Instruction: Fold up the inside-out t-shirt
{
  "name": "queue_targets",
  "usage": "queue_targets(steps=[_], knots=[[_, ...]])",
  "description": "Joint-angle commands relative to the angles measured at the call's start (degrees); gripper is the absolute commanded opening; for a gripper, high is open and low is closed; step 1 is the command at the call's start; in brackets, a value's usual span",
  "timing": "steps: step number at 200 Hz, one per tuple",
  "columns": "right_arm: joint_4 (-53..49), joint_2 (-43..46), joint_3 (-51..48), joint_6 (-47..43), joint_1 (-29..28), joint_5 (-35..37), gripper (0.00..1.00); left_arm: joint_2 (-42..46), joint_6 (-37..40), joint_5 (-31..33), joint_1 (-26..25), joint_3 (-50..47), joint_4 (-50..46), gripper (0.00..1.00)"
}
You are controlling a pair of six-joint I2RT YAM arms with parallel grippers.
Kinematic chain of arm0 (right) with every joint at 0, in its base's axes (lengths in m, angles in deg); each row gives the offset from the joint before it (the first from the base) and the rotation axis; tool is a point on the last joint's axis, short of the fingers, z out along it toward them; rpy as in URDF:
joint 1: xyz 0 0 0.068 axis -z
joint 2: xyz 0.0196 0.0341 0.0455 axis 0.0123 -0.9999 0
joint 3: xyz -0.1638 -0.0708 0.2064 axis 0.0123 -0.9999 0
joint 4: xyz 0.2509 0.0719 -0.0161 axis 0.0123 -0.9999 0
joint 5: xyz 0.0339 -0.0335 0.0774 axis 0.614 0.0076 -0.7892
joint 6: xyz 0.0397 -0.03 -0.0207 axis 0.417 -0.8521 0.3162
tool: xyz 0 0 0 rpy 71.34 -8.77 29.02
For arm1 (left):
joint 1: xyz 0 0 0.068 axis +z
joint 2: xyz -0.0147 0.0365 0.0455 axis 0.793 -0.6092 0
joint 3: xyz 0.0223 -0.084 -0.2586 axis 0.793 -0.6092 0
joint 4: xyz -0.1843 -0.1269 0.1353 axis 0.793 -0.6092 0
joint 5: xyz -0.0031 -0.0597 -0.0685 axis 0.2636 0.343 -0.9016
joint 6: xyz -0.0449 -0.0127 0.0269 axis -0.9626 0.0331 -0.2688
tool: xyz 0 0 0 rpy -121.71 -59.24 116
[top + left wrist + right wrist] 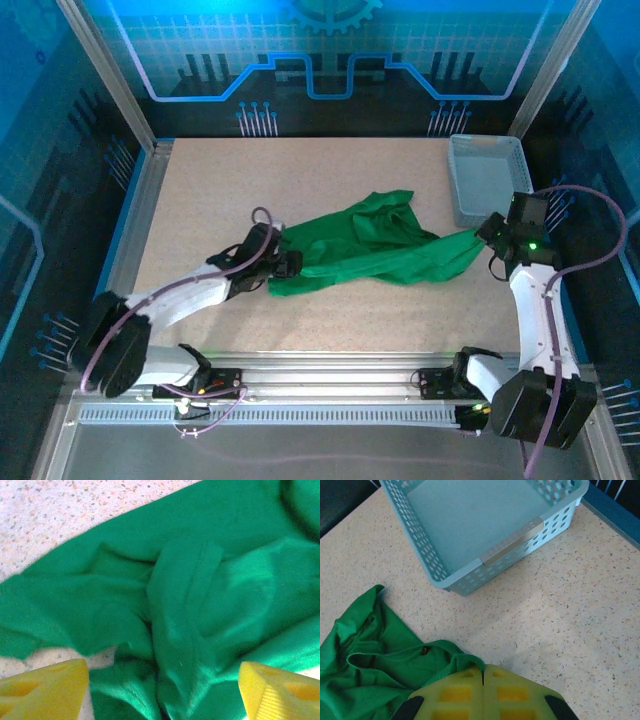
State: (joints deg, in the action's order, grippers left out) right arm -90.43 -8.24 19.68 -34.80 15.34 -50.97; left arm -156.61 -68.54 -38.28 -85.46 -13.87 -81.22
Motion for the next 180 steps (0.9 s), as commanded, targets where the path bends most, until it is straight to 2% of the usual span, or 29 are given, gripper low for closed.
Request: queue_targets(steps=[1, 34, 69, 82, 131, 156, 180], knots=[[0.1, -0.2, 2.2, 1.5, 2.0, -2.3, 0.0, -5.7, 4.8, 6.7, -2.7, 6.0, -4.8, 0.83], [0.0, -1.2, 3.0, 1.6, 2.3, -2.8, 0.0, -12.8, 6.8, 8.6, -5.4, 12.8, -8.9, 0.91], [-0.5, -0.9, 3.1, 1.7, 3.9, -2.3, 0.0, -19.7, 6.3, 10.8, -5.1, 18.4, -14.8, 0.9], [-0.9, -1.0, 3.3, 2.0, 4.7, -2.4, 0.0, -21.3, 5.4, 12.6, -4.7, 19.6, -16.5, 0.85], [-2.2, -1.5, 4.1, 3.2, 7.2, -0.9, 0.0, -16.3, -2.4, 11.1, 7.4, 16.4, -17.4, 0.58], [-2.0, -1.6, 5.2, 3.6, 8.3, -1.2, 0.0, -15.5, -4.0, 8.6, 14.6, 17.7, -19.4, 0.56], [-1.7, -1.8, 6.3, 3.8, 8.3, -2.0, 0.0, -12.9, -4.8, 8.0, 15.6, 18.3, -20.1, 0.56]])
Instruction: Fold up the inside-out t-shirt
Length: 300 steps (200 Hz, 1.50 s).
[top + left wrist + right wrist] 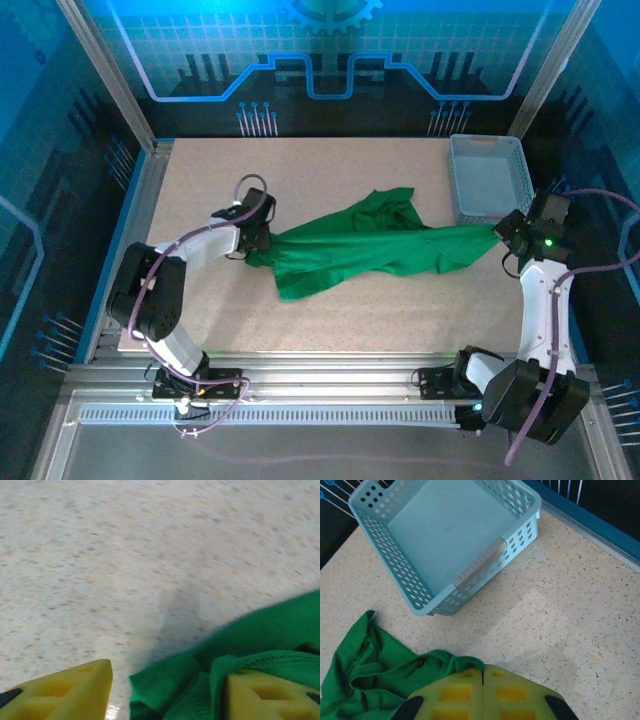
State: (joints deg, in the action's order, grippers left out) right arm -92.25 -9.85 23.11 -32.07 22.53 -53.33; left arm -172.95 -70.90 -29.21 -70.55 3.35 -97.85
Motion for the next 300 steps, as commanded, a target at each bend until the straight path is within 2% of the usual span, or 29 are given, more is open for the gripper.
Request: queue_targets(steps=[1, 24, 46, 58, 71, 90, 105, 115, 128, 144, 162, 168, 180, 191, 206, 211, 221, 246, 257, 277, 300], knots=[[0.1, -0.2, 2.9, 1.1, 1.1, 0.3, 0.0, 3.6, -2.6, -1.1, 0.6, 1.1, -3.4, 0.56], [0.2, -0.5, 3.5, 0.9, 1.1, 0.1, 0.0, 7.9, -3.5, -3.8, 0.4, -1.0, -2.9, 0.57], [1.0, -0.8, 3.6, 0.6, 0.9, -1.1, 0.0, 12.2, -3.7, -5.1, 0.3, -3.9, -2.4, 0.66], [1.5, -0.9, 3.6, 0.6, 0.8, -1.7, 0.0, 14.7, -4.3, -8.4, 1.3, -5.8, -0.8, 0.72], [2.0, -1.0, 3.6, 0.5, 0.6, -2.5, 0.0, 17.0, -6.0, -12.7, 3.1, -7.7, 1.2, 0.74], [2.4, -1.4, 3.9, -0.2, 0.1, -4.0, 0.0, 18.4, -6.9, -12.8, 3.4, -7.7, 0.4, 0.77], [2.6, -1.4, 4.0, -0.6, -0.7, -4.3, 0.0, 19.5, -7.9, -12.6, 3.4, -8.2, -0.2, 0.83], [2.9, -1.3, 3.8, -0.8, -1.1, -4.7, 0.0, 20.3, -8.2, -13.8, 3.6, -8.9, 0.5, 0.92], [3.2, -1.3, 3.5, -1.0, -1.4, -5.3, 0.0, 20.0, -8.7, -20.0, 5.7, -9.8, 2.1, 0.99], [4.4, -1.0, 2.8, -1.0, -1.7, -6.8, 0.0, 17.6, -9.4, -30.7, 9.2, -9.6, 5.3, 0.99], [4.7, -1.0, 2.6, -1.2, -2.1, -7.6, 0.0, 14.8, -9.0, -35.0, 9.6, -7.2, 6.1, 0.99], [4.6, -1.1, 2.6, -1.3, -2.1, -7.7, 0.0, 14.1, -9.7, -38.5, 10.1, -7.0, 7.8, 0.99], [4.4, -1.3, 2.7, -1.5, -2.2, -7.9, 0.0, 13.3, -13.1, -44.0, 11.5, -7.6, 11.6, 0.92], [4.4, -1.3, 2.7, -1.7, -2.2, -8.0, 0.0, 14.4, -12.1, -39.8, 10.1, -7.1, 10.1, 0.88], [4.4, -1.2, 2.5, -1.6, -2.2, -8.2, 0.0, 17.6, -6.6, -20.9, 1.9, -4.8, 2.6, 0.91], [4.5, -1.2, 2.5, -1.6, -2.2, -8.3, 0.0, 18.5, -5.5, -16.7, -0.8, -4.7, 1.5, 0.92], [4.6, -1.2, 2.4, -1.5, -2.4, -8.5, 0.0, 19.8, -5.8, -12.4, -4.5, -5.5, -0.2, 0.91], [4.7, -1.5, 2.6, -1.5, -2.5, -8.5, 0.0, 22.2, -6.7, -5.2, -10.9, -10.3, -1.1, 0.88], [4.8, -1.6, 2.5, -1.4, -2.7, -8.6, 0.0, 22.0, -5.9, -4.0, -13.2, -11.8, -0.4, 0.87], [4.7, -1.8, 2.8, -1.3, -2.8, -8.8, 0.0, 19.4, -4.3, -3.8, -16.7, -12.3, 0.6, 0.85], [4.4, -1.7, 2.6, -1.3, -2.8, -8.4, 0.0, 13.9, -2.9, -0.2, -20.3, -10.2, -0.6, 0.82]])
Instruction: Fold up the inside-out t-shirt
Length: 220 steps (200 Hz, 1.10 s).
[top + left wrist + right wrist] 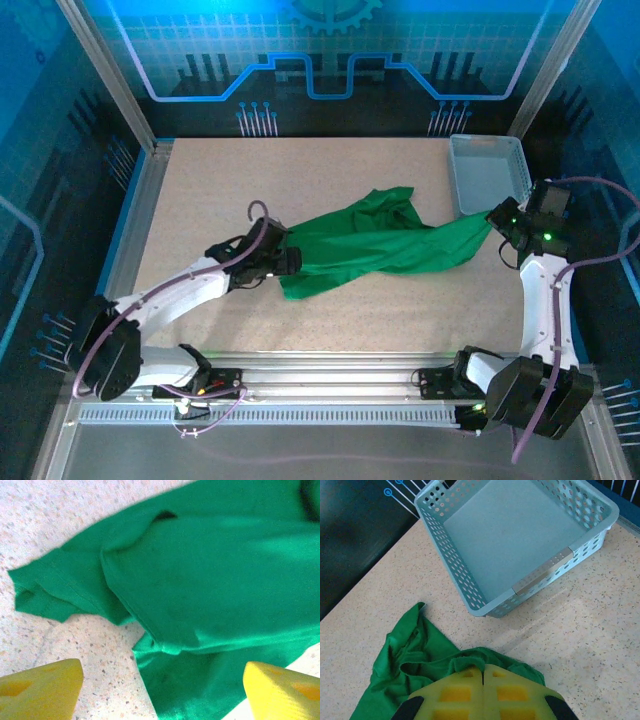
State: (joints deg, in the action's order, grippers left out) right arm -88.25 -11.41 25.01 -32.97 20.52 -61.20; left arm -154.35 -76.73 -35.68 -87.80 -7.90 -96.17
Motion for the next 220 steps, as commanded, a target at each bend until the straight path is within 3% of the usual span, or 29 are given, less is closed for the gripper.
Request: queue_targets(steps=[1, 40, 64, 88, 116, 132, 159, 189, 220], knots=[[0.4, -0.1, 0.8, -0.4, -0.9, -0.6, 0.0, -5.0, 3.0, 6.4, -3.1, 1.2, -2.4, 0.82], [0.1, 0.2, 0.7, -0.7, -0.9, -0.4, 0.0, -11.4, 3.7, 10.3, -3.3, 3.2, -3.4, 0.73], [0.2, 0.2, 0.4, -0.9, -0.8, -0.4, 0.0, -12.0, 2.6, 13.1, -0.4, 4.2, -3.4, 0.66], [0.3, 0.1, 0.3, -1.0, -0.8, -0.3, 0.0, -11.0, 0.1, 12.0, 6.7, 3.6, -1.4, 0.64], [0.2, 0.0, 0.2, -1.3, -0.8, -0.1, 0.0, -10.6, -2.9, 3.3, 17.3, 2.2, 0.1, 0.61], [0.2, 0.0, 0.1, -1.3, -0.7, 0.1, 0.0, -11.4, -3.1, 0.8, 19.7, 2.4, -0.8, 0.56], [0.3, -0.2, 0.2, -1.2, -0.7, -0.2, 0.0, -6.7, -2.7, -4.6, 19.3, -1.1, 2.2, 0.54], [0.4, -0.3, 0.2, -1.1, -0.8, -0.4, 0.0, 0.6, -1.2, -0.9, 10.9, -4.2, 3.1, 0.55], [0.5, -0.2, 0.1, -1.0, -0.8, -0.4, 0.0, -0.8, -1.5, -5.1, 7.2, -6.3, 5.2, 0.55]])
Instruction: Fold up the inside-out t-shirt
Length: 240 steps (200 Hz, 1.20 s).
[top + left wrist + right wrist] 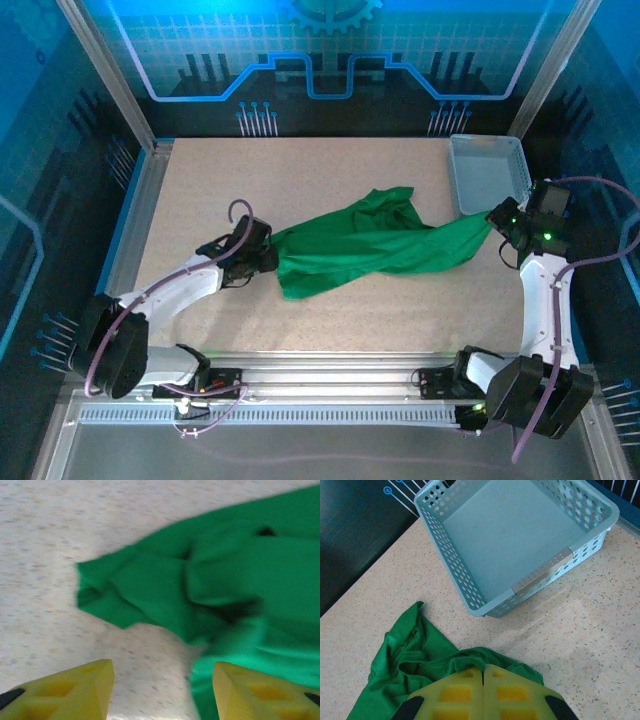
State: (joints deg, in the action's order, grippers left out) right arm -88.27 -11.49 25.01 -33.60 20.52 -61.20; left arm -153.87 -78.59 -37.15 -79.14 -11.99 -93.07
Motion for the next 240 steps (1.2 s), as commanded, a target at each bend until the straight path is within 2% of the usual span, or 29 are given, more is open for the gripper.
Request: queue_targets(steps=[1, 58, 106, 189, 240], knots=[[0.5, -0.1, 0.1, -0.4, -0.8, -0.4, 0.0, -1.5, 0.4, -3.8, -1.5, -2.3, 2.3, 0.54], [0.2, 0.2, 0.1, -0.4, -0.8, -0.5, 0.0, -10.2, 0.6, -9.0, -2.3, -1.1, 8.9, 0.55], [0.2, 0.6, -0.1, -0.7, -0.9, -0.5, 0.0, -14.9, -0.3, -9.9, -2.3, -0.6, 11.5, 0.52], [0.4, 0.4, -0.4, -0.8, -1.0, -1.0, 0.0, -12.9, -0.2, -11.2, -2.3, -1.3, 15.5, 0.25], [0.0, 0.5, -0.1, -0.8, -1.0, -0.7, 0.0, -6.8, 0.2, -6.9, -2.3, -1.9, 12.6, 0.11]])
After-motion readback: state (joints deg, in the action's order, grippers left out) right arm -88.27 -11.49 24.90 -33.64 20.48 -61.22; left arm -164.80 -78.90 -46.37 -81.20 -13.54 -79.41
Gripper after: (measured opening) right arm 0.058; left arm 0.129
